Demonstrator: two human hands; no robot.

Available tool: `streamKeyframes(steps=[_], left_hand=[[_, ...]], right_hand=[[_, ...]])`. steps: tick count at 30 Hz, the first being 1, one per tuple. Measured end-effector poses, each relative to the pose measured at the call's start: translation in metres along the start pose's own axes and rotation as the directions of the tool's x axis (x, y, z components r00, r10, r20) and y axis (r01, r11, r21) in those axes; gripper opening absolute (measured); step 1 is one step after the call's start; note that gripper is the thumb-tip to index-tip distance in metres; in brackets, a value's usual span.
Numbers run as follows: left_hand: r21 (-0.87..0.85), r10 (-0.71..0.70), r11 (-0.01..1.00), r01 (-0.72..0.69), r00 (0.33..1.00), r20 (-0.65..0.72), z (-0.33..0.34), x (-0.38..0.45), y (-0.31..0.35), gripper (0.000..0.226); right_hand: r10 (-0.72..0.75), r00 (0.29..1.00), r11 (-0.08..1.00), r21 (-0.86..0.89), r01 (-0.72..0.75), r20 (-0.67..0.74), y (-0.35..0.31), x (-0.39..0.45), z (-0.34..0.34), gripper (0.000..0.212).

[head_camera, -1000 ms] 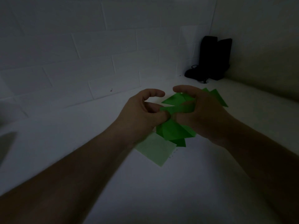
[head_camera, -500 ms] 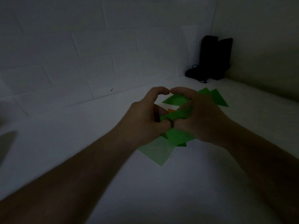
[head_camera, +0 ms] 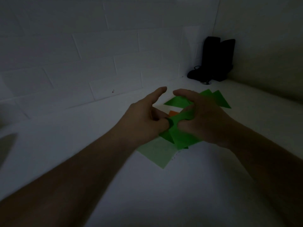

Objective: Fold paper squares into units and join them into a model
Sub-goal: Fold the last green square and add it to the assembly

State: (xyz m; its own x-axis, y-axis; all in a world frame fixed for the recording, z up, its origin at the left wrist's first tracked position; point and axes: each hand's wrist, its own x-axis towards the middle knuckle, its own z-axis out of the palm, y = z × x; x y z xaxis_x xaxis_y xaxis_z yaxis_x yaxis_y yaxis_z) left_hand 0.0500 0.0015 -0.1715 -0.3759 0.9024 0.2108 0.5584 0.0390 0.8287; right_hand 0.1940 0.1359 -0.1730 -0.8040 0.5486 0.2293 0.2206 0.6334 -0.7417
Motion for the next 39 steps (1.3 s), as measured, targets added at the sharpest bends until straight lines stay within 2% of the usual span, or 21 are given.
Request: streamKeyframes(steps=[4,8,11,14,16,20,23,25,27,32,34,39], left_hand=[[0.074,0.080,0.994,-0.078,0.996,-0.026,0.004,0.000,-0.002,0.090],[0.012,0.065,0.998,-0.064,0.997,-0.029,0.003,0.001,-0.005,0.087],[-0.076,0.026,0.997,-0.029,0.999,-0.043,-0.001,0.003,-0.008,0.062],[-0.237,-0.027,0.971,0.013,0.998,-0.055,-0.004,0.006,-0.012,0.028],[-0.319,-0.068,0.947,0.041,0.995,-0.074,-0.005,0.009,-0.014,0.017],[-0.454,-0.156,0.888,0.068,0.975,-0.158,-0.006,0.014,-0.014,0.025],[-0.510,-0.218,0.857,0.076,0.949,-0.227,-0.007,0.018,-0.014,0.028],[-0.517,-0.217,0.854,0.061,0.944,-0.247,-0.008,0.018,-0.012,0.033],[-0.518,-0.203,0.854,0.052,0.949,-0.240,-0.006,0.016,-0.009,0.040],[-0.296,-0.051,0.955,-0.032,0.961,-0.270,-0.005,0.011,-0.014,0.042],[-0.250,-0.001,0.966,-0.072,0.959,-0.282,-0.004,0.010,-0.015,0.032],[-0.298,0.011,0.949,-0.100,0.958,-0.286,-0.001,0.010,-0.013,0.015]], right_hand=[[-0.020,1.000,1.000,-0.025,0.020,-0.004,-0.002,-0.001,0.002,0.087],[0.028,0.999,0.999,0.027,-0.028,-0.018,0.000,0.000,0.002,0.090],[0.065,0.998,0.988,0.141,-0.063,-0.012,0.000,0.001,-0.005,0.089],[0.102,0.995,0.914,0.395,-0.097,0.008,0.001,0.004,-0.015,0.083],[0.073,0.997,0.884,0.462,-0.076,0.026,0.000,0.005,-0.017,0.076],[0.009,0.996,0.897,0.439,-0.047,0.089,0.001,0.002,-0.013,0.073],[-0.032,0.999,0.985,0.172,0.025,0.036,0.003,0.001,-0.010,0.072],[-0.080,0.997,0.994,0.070,0.081,-0.019,0.001,0.001,-0.008,0.064],[-0.117,0.988,0.989,0.074,0.125,-0.098,-0.002,0.000,-0.005,0.052],[-0.056,0.965,0.957,0.260,0.125,-0.258,0.000,0.004,-0.005,0.026],[-0.019,0.963,0.941,0.320,0.108,-0.269,0.000,0.005,-0.005,0.022],[0.044,0.973,0.908,0.415,0.056,-0.227,0.000,0.006,-0.006,0.014]])
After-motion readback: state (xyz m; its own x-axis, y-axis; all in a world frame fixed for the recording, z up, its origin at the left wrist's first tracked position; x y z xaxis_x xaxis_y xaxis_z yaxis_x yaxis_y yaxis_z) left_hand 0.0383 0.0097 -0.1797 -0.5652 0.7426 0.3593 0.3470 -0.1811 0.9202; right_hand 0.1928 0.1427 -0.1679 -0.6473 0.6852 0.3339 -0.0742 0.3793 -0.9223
